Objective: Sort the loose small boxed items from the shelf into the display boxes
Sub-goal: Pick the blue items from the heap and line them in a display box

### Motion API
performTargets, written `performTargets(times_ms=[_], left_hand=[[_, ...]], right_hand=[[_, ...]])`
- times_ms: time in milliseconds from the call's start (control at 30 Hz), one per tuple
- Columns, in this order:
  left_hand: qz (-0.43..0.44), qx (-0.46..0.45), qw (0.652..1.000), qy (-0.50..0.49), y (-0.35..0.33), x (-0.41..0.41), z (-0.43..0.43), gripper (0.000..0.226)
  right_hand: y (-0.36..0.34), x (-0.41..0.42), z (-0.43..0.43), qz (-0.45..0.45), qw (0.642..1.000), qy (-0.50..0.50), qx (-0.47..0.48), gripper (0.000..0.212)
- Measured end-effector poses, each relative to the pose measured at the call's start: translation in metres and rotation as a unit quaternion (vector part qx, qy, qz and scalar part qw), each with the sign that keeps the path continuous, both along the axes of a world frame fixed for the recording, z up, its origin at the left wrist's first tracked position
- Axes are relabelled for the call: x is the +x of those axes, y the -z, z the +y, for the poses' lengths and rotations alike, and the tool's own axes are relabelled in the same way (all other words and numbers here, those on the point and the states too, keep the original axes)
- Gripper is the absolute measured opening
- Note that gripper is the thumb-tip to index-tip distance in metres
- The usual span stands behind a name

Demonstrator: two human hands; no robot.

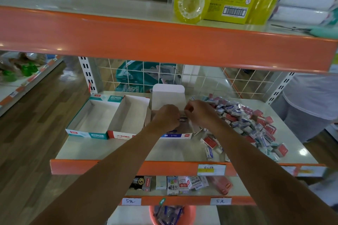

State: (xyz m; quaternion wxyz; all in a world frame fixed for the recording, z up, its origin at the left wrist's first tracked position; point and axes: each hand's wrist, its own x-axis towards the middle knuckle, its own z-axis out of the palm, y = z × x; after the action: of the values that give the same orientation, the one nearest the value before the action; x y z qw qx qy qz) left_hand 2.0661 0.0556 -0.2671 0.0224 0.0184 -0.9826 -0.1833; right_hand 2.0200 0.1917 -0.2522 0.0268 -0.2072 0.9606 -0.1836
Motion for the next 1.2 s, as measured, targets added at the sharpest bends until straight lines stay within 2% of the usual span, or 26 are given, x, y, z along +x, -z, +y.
performTargets(times_ms=[167,500,800,933,1200], left_hand=[[0.015,-0.019,1.000,-0.004,0.003,-0.001,0.004,0.019],[0.048,0.004,0.999,-0.004,0.015,-0.002,0.009,0.019],[0.039,-0.002,0.999,0.004,0.013,-0.002,0.008,0.019],[0.069,-0.018,0.997,0.008,0.006,-0.001,0.014,0.021],[0.121,-0.018,0.992,0.033,-0.030,-0.010,0.050,0.023]], right_hand=[[0.001,0.001,0.002,0.007,1.000,-0.002,-0.014,0.019],[0.004,-0.001,0.005,0.016,0.999,-0.010,-0.043,0.023],[0.001,0.004,0.010,0.036,0.997,-0.043,-0.060,0.019],[-0.003,0.011,0.023,0.113,0.990,-0.074,-0.040,0.017],[-0.018,0.018,0.083,0.211,0.971,0.023,0.113,0.031]])
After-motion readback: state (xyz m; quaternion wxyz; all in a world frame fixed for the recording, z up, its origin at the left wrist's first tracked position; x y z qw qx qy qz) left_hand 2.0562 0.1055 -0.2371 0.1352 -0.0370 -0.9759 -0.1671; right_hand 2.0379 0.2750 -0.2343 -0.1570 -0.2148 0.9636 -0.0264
